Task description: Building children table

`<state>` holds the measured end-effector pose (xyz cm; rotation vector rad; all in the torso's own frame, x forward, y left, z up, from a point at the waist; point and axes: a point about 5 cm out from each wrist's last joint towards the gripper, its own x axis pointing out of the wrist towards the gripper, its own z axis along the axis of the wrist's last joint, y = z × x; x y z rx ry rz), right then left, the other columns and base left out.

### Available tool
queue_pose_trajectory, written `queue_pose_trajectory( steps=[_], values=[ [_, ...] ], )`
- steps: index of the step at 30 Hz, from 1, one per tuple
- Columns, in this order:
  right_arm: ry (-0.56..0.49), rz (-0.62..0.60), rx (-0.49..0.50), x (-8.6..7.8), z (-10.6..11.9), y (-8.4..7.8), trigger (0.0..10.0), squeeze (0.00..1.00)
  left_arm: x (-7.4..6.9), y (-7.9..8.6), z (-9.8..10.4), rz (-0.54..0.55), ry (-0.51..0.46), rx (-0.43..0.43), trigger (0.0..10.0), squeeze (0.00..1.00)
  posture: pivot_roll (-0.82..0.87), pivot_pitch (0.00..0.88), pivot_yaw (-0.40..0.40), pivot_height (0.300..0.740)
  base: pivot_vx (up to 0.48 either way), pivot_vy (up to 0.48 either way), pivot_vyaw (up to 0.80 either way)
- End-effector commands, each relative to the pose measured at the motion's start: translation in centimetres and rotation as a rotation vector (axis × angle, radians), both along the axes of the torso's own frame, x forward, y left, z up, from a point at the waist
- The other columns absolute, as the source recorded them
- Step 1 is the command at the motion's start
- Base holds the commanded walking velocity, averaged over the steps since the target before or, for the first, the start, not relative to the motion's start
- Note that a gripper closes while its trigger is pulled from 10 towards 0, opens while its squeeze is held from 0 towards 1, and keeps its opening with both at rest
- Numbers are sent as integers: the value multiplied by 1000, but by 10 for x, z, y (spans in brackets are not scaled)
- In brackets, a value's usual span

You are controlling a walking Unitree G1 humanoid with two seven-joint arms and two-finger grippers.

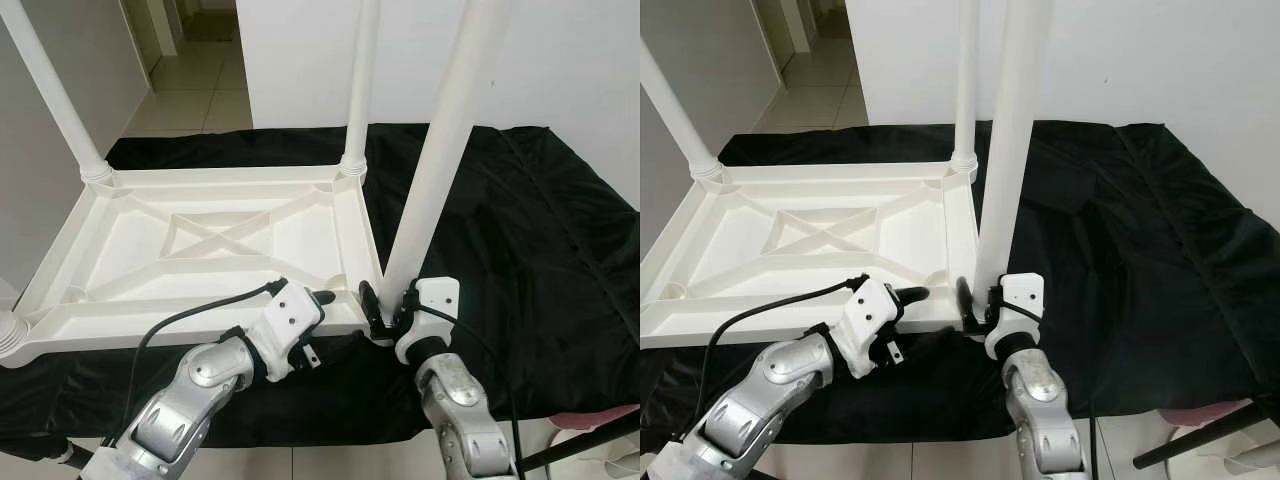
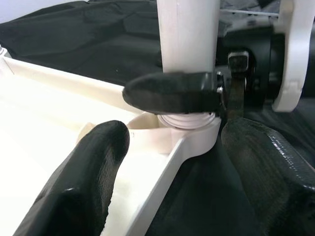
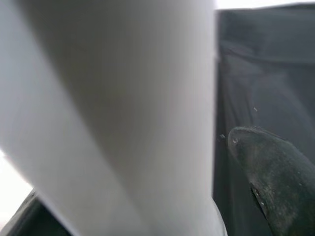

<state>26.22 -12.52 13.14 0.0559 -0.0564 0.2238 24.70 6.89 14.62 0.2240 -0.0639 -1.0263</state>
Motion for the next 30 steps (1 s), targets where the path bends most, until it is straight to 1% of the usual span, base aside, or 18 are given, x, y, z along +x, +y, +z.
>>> queue_pose_trajectory(
  steps=[1,2,4,6,7,9,10,12,16,19,21,22,23,25,26,27,28,30],
  values=[
    [-10,32,2,1,3,1,10000,20,1,1,-5,1,11,23,10000,0,-85,22,52,740,0,0,0],
    [-14,41,-4,1,3,1,10000,20,1,1,-5,4,11,24,10000,0,-85,22,52,740,0,0,0],
    [-27,135,-49,1,6,-2,10000,0,-2,3,-4,-15,3,31,10000,0,-87,20,54,740,0,0,0],
    [-27,135,-49,1,6,-2,10000,0,-2,3,-4,-15,3,31,10000,0,-87,20,54,740,0,0,0],
    [-30,174,-64,2,7,-4,10000,0,-2,5,-4,-23,29,26,10000,0,-81,17,55,740,0,0,0],
    [-37,253,-102,6,8,-7,10000,0,-4,11,-4,-49,32,33,10000,0,-82,19,56,740,0,0,0],
    [-37,253,-102,6,8,-7,10000,0,-4,11,-4,-49,32,33,10000,0,-82,19,56,740,0,0,0],
    [-32,318,-123,9,8,-9,10000,0,-5,14,-5,-69,43,38,10000,0,-82,19,56,740,0,0,0],
    [-34,351,-140,10,8,-10,10000,0,-6,14,-6,-79,50,37,10000,0,-84,22,56,740,0,0,0],
    [-40,474,-232,19,9,-12,10000,0,-15,12,-7,-128,53,62,10000,0,-76,41,51,740,0,0,0],
    [-38,506,-245,21,9,-13,10000,0,-17,12,-8,-134,52,67,10000,0,-76,41,51,740,0,0,0],
    [-36,515,-259,22,8,-15,9765,0,-18,12,-8,-131,59,66,10000,0,-72,42,50,740,0,0,0],
    [-36,515,-259,22,8,-15,9765,0,-18,12,-8,-131,59,66,10000,0,-72,42,50,740,0,0,0],
    [-29,532,-279,25,5,-19,2980,0,-20,12,-8,-119,68,61,10000,0,-66,45,52,740,0,0,0],
    [-21,545,-281,25,4,-21,1843,0,-20,12,-9,-115,72,59,10000,0,-63,44,53,740,0,0,0],
    [-21,545,-281,25,4,-21,1843,0,-20,12,-9,-115,72,59,10000,0,-63,44,53,740,0,0,0],
    [-16,549,-284,25,3,-23,0,0,-21,11,-9,-115,71,59,10000,0,-63,44,53,740,0,0,0],
    [-10,564,-287,25,2,-26,0,0,-22,12,-10,-110,78,59,10000,0,-57,39,60,740,0,0,0]
  ],
)
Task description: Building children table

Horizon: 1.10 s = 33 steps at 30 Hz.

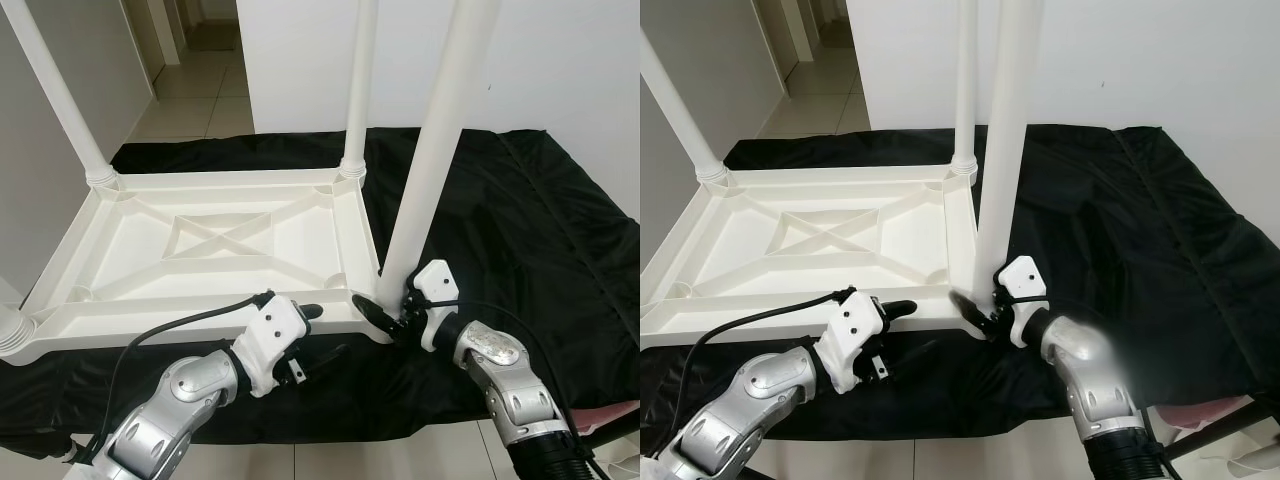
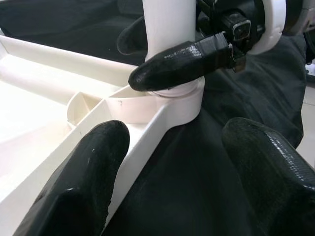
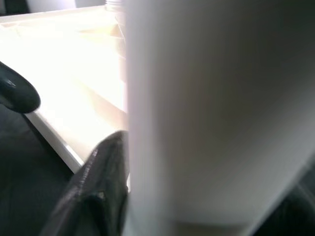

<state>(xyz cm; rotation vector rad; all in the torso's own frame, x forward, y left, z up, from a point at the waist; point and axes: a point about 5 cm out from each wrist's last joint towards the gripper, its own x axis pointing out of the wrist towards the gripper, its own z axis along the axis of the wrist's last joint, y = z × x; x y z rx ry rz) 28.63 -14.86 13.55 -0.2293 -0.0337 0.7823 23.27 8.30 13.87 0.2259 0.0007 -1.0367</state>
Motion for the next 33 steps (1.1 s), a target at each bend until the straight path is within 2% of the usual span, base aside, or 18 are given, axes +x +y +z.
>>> queue_pose_trajectory(
  steps=[1,8,9,10,11,16,17,21,22,24,26,30,31,33],
  values=[
    [20,9,3,1,-3,-2,0,0,-7,-3,-2,-107,26,24,10000,0,-57,39,60,740,0,0,0],
    [22,6,2,0,-4,-7,0,0,-7,-2,-1,-100,16,34,10000,0,-46,31,67,740,0,0,0],
    [25,-5,10,-1,-5,-9,2000,0,-5,-1,0,-94,9,37,10000,0,-43,28,68,740,0,0,0],
    [25,-5,10,-1,-5,-9,2000,0,-5,-1,0,-94,9,37,10000,0,-43,28,68,740,0,0,0],
    [27,-22,26,-1,-5,-10,10000,0,-3,0,1,-85,2,40,10000,0,-43,25,70,740,0,0,0],
    [58,-171,77,-6,-6,-12,10000,0,5,1,3,-43,-29,32,10000,0,-53,25,69,740,0,0,0],
    [58,-171,77,-6,-6,-12,10000,0,5,1,3,-43,-29,32,10000,0,-53,25,69,740,0,0,0],
    [39,-348,90,-13,-10,-7,10000,0,9,-2,1,-29,-29,26,10000,0,-76,21,73,740,0,0,0],
    [47,-408,110,-14,-10,-4,10000,0,10,-4,2,-34,-28,20,10000,0,-79,17,67,740,0,0,0],
    [56,-446,127,-15,-10,-1,10000,0,10,-5,2,-37,-27,16,10000,0,-79,17,67,740,0,0,0],
    [83,-501,175,-19,-11,7,10000,0,11,-6,2,-39,-34,19,10000,0,-89,17,69,740,0,0,0],
    [85,-584,172,-20,-14,15,10000,0,13,-7,1,-36,-30,16,10000,0,-96,21,74,740,0,0,0],
    [97,-688,213,-22,-15,22,10000,0,10,-8,-1,-55,-23,21,10000,0,-100,27,86,740,0,0,0],
    [100,-725,226,-23,-16,24,10000,0,9,-9,-1,-63,-20,23,10000,0,-100,27,86,740,0,0,0]
  ],
)
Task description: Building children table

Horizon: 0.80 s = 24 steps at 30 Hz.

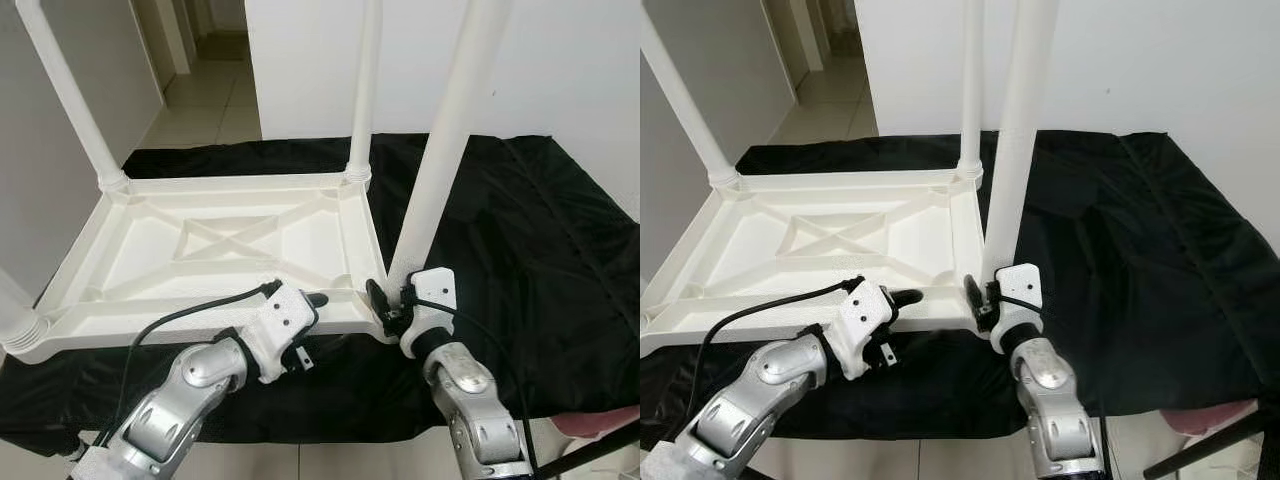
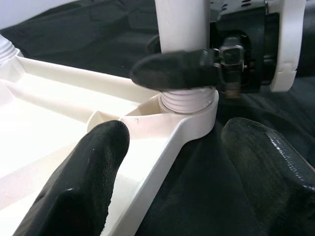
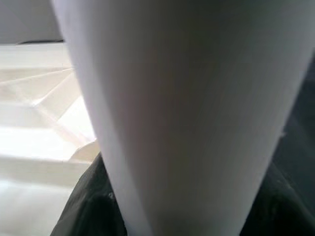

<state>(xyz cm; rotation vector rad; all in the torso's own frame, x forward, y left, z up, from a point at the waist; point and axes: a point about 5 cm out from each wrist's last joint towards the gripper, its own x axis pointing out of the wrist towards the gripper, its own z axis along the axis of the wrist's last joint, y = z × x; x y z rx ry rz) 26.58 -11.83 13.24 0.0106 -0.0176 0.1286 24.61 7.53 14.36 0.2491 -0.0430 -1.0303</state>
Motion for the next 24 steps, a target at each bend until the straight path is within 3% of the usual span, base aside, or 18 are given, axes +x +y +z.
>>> queue_pose_trajectory(
  steps=[1,6,14,15,23,24],
  values=[
    [75,-101,37,-3,-12,-5,10000,0,-6,-2,-6,-72,39,23,10000,0,-95,36,88,740,0,0,0],
    [85,-164,57,-7,-11,1,10000,0,-10,-2,-11,-85,44,48,10000,0,-107,40,96,740,0,0,0],
    [78,-151,32,-10,-12,-4,10000,0,-9,-6,-14,-91,31,56,10000,0,-118,17,102,740,0,0,0],
    [73,-127,37,-9,-12,-5,10000,1000,-8,-6,-14,-89,30,51,10000,0,-115,2,100,740,0,0,0],
    [18,-9,5,-2,-8,-7,10000,1000,-1,-4,-10,-79,20,37,10000,0,-97,0,90,740,0,0,0],
    [18,19,-1,-2,-8,-8,10000,420,0,-2,-11,-75,23,40,10000,0,-96,0,90,740,0,0,0]
  ],
)
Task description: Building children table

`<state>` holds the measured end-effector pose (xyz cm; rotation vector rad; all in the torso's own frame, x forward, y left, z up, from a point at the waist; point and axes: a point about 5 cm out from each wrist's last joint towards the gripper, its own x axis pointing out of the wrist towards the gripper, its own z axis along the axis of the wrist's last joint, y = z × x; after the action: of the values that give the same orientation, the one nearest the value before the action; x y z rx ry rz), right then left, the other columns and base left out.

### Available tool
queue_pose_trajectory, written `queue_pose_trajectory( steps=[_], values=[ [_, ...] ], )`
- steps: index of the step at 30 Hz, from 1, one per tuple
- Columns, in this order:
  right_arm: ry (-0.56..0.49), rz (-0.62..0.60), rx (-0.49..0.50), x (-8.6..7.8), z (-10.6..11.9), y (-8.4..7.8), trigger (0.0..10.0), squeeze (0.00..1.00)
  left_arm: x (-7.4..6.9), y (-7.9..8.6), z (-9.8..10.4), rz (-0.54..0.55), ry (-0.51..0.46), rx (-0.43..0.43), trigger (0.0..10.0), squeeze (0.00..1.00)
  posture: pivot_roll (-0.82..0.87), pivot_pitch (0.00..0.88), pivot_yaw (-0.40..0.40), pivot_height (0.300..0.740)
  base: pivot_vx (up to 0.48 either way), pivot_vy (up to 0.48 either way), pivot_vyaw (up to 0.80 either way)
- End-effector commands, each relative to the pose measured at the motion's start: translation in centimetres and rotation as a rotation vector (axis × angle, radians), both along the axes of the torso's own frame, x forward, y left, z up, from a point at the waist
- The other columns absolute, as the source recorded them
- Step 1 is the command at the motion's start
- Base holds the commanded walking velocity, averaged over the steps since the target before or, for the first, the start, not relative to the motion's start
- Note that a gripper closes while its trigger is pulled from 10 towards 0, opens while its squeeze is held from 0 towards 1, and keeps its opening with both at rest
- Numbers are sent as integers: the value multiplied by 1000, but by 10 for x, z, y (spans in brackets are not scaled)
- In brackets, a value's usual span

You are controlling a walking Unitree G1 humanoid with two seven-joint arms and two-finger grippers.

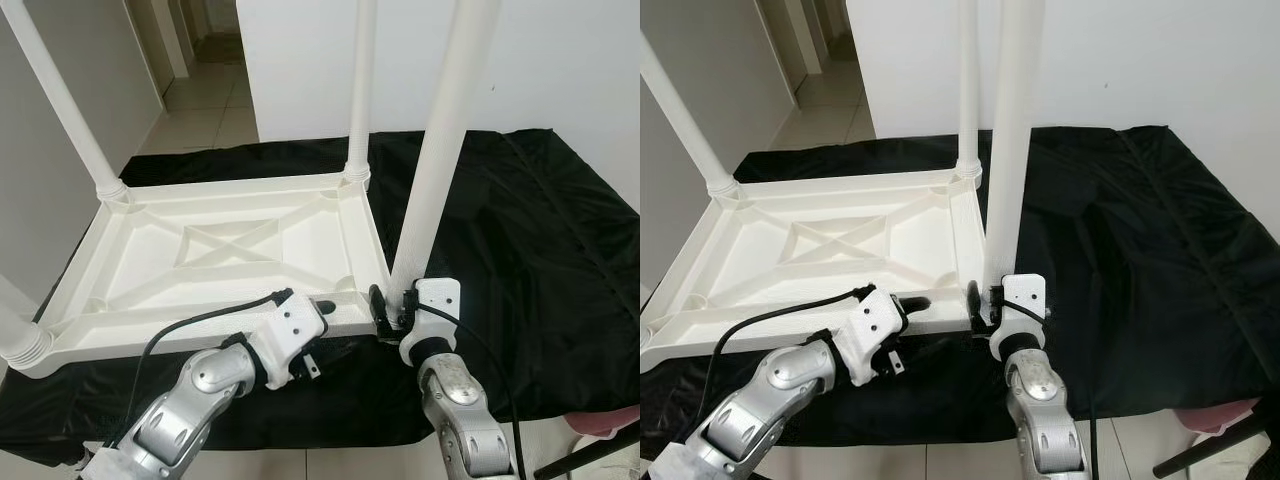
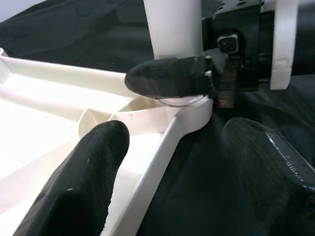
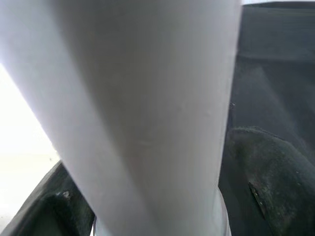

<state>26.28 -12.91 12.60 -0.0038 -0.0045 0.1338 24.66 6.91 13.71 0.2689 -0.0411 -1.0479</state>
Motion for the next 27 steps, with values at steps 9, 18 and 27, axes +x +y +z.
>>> queue_pose_trajectory(
  steps=[9,18,27],
  values=[
    [-33,203,-39,5,-1,-4,10000,0,3,10,-12,-41,38,44,10000,0,-87,0,100,740,0,0,0],
    [-50,360,-81,8,0,-7,10000,0,0,17,-12,-35,65,33,10000,0,-90,0,154,740,0,0,0],
    [-101,497,-166,19,9,-19,10000,0,-7,21,-12,-71,97,48,10000,0,-63,0,145,740,0,0,0]
  ],
)
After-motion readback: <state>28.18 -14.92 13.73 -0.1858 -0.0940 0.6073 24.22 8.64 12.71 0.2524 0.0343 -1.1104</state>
